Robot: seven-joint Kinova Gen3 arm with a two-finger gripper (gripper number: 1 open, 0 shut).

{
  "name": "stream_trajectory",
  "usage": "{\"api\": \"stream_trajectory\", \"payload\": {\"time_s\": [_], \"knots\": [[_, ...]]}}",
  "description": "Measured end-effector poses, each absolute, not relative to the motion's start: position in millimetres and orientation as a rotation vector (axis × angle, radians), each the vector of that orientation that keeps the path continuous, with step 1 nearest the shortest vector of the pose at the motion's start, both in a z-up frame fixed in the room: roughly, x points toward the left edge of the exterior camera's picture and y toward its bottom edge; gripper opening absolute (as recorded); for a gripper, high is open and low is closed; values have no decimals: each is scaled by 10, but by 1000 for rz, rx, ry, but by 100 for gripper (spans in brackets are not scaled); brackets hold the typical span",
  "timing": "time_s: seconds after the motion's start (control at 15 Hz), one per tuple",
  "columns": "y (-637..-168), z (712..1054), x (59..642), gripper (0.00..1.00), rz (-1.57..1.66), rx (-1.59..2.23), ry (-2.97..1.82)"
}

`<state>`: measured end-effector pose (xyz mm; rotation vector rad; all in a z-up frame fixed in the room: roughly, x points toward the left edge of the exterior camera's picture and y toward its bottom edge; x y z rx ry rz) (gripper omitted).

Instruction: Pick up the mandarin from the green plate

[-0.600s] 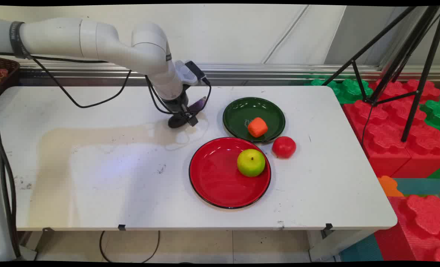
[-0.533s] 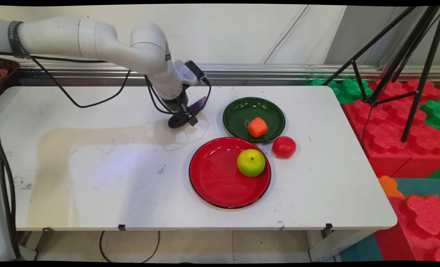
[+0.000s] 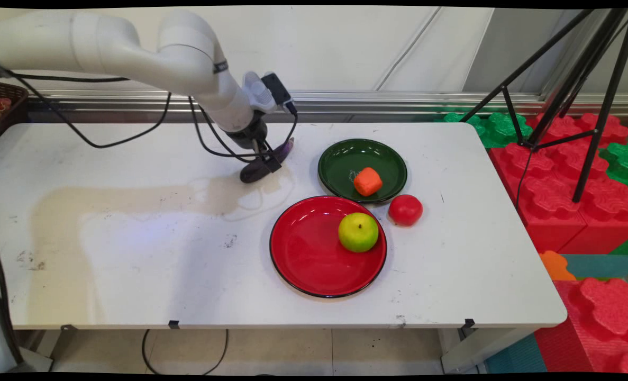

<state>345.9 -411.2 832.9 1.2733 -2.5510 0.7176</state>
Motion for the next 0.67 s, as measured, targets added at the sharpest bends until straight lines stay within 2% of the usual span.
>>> {"api": "stream_trajectory", "payload": {"time_s": [0.67], "knots": [[-3390,8959,3551,100,686,943,-2566]]}}
